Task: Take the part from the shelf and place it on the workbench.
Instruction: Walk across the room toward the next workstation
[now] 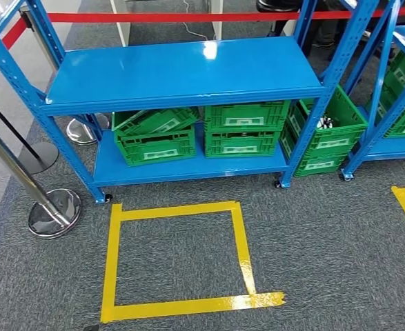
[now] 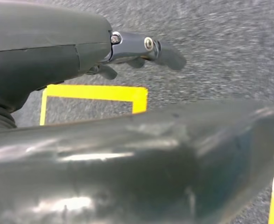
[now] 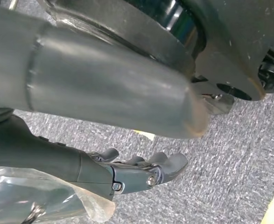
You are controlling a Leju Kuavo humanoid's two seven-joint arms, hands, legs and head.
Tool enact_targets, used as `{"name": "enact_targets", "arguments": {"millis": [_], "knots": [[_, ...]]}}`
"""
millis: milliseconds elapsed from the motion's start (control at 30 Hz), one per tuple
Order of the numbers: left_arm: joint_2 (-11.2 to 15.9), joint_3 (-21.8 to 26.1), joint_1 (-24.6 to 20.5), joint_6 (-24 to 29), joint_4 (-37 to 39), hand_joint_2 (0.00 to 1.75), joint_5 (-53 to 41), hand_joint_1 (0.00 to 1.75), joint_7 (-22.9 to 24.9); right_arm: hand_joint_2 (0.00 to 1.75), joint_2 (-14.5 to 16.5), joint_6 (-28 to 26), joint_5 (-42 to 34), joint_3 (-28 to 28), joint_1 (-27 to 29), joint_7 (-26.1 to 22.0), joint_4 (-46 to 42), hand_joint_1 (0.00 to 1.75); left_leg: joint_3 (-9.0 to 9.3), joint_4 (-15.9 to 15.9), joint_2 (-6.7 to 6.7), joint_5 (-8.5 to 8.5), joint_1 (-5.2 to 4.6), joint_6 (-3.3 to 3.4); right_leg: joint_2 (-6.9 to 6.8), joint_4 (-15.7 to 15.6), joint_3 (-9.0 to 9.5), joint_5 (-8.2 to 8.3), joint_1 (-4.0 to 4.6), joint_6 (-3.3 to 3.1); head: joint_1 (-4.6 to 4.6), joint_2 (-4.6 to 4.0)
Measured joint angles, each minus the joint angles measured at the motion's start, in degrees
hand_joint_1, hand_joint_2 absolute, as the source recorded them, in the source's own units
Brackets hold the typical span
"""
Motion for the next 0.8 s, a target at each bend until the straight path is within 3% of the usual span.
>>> {"name": "enact_targets", "arguments": {"millis": [67, 100, 200, 233, 267, 333, 400, 433, 567, 633, 700, 733, 767, 800], "knots": [[0.00, 0.00, 0.13, 0.02, 0.00, 0.00, 0.00, 0.00, -0.04, 0.00, 0.00, 0.01, -0.01, -0.04, -0.04, -0.02, -0.01, 0.00, 0.31, -0.62, 0.00, 0.19, 0.20, 0.65, 0.00, 0.67, -0.35, -0.71, -0.05, 0.55, 0.14, 0.00], [-0.03, 0.00, 0.10, 0.02, 0.00, 0.00, -0.01, 0.00, -0.07, 0.00, 0.00, 0.01, 0.00, -0.05, -0.06, -0.02, -0.02, 0.00, 0.52, -0.94, 0.02, 0.28, 0.33, 1.00, 0.01, 2.55, -1.30, -1.81, -0.05, 0.74, 0.27, 0.00], [-0.14, 0.00, -0.07, 0.03, 0.00, 0.00, -0.02, 0.00, -0.12, 0.00, 0.00, 0.01, 0.01, -0.10, 0.04, -0.02, -0.02, 0.00, 0.73, -1.06, 0.08, 0.11, 0.26, 1.61, 0.02, 13.27, -7.22, -6.05, -0.05, 0.98, 0.58, 0.00], [-0.16, 0.00, -0.05, 0.04, 0.00, 0.00, -0.02, 0.00, -0.12, 0.00, 0.00, 0.01, 0.01, -0.13, 0.12, -0.01, -0.02, 0.00, 0.80, -1.04, 0.08, 0.02, 0.19, 1.70, 0.02, 15.46, -8.65, -6.26, -0.05, 1.01, 0.57, 0.00], [-0.16, 0.00, -0.03, 0.05, 0.00, 0.00, -0.02, 0.00, -0.12, 0.00, 0.00, 0.01, 0.01, -0.14, 0.19, -0.01, -0.02, 0.00, 0.91, -1.02, 0.05, -0.09, 0.15, 1.73, 0.01, 15.57, -9.08, -5.36, -0.04, 0.99, 0.57, 0.00], [-0.19, 0.00, -0.01, 0.05, 0.00, 0.00, -0.02, 0.00, -0.12, 0.00, 0.00, 0.01, 0.01, -0.16, 0.21, 0.00, -0.02, 0.00, 1.34, -0.99, -0.04, -0.40, 0.12, 1.61, 0.00, 9.41, -6.59, -1.12, -0.04, 0.77, 0.58, 0.00], [-0.23, 0.00, -0.05, 0.05, 0.00, 0.00, -0.02, 0.00, -0.12, 0.00, 0.00, 0.01, 0.02, -0.17, 0.03, -0.01, -0.02, 0.00, 1.61, -0.80, -0.10, -0.80, -0.09, 1.14, 0.02, 2.46, -3.22, 1.45, 0.08, 0.41, 0.56, 0.00], [-0.25, 0.00, -0.07, 0.05, 0.00, 0.00, -0.02, 0.00, -0.13, 0.00, 0.00, 0.01, 0.03, -0.18, -0.03, -0.02, -0.02, 0.00, 1.63, -0.73, -0.11, -0.92, -0.17, 0.85, 0.06, 0.77, -2.30, 1.70, 0.16, 0.20, 0.53, 0.00], [-0.23, 0.00, -0.12, 0.05, 0.00, 0.00, -0.05, 0.00, -0.19, 0.00, -0.03, 0.04, 0.04, -0.25, 0.19, -0.01, -0.02, 0.00, 1.54, -0.07, -0.05, -1.63, -0.07, -0.28, 0.13, -0.08, -1.55, 1.59, 0.09, -0.89, 0.36, 0.00], [-0.20, 0.00, -0.15, 0.04, 0.00, 0.00, -0.07, 0.00, -0.30, 0.00, 0.00, 0.08, 0.02, -0.28, 0.09, -0.03, -0.02, 0.00, -0.31, 4.24, -0.01, -4.11, 0.11, -0.95, -0.01, -0.36, -1.15, 1.54, -0.16, -1.46, 0.13, 0.00], [-0.19, 0.00, -0.11, 0.03, 0.00, 0.00, -0.08, 0.00, -0.44, 0.00, 0.02, 0.14, 0.01, -0.31, 0.06, -0.03, -0.02, 0.00, -3.94, 11.61, 0.01, -7.17, 0.33, -1.42, -0.12, -0.37, -0.87, 1.27, -0.17, -1.76, 0.03, 0.00], [-0.19, 0.00, -0.04, 0.03, 0.00, 0.00, -0.06, 0.00, -0.49, 0.00, 0.02, 0.17, 0.01, -0.32, 0.10, -0.03, -0.02, 0.00, -5.36, 14.25, 0.02, -7.74, 0.42, -1.53, -0.13, -0.36, -0.71, 1.13, -0.17, -1.80, 0.03, 0.00], [-0.17, 0.00, 0.03, 0.02, 0.00, 0.00, -0.04, 0.00, -0.54, 0.00, 0.02, 0.18, 0.01, -0.33, 0.15, -0.02, -0.02, 0.00, -5.94, 14.98, 0.02, -7.18, 0.48, -1.56, -0.10, -0.36, -0.52, 0.98, -0.17, -1.78, 0.03, 0.00], [-0.17, 0.00, 0.08, 0.02, 0.00, 0.00, -0.03, 0.00, -0.58, 0.00, 0.02, 0.18, 0.01, -0.34, 0.18, -0.02, -0.02, 0.00, -5.50, 13.54, 0.02, -5.55, 0.52, -1.49, -0.04, -0.36, -0.26, 0.82, -0.17, -1.72, 0.02, 0.00]]}}
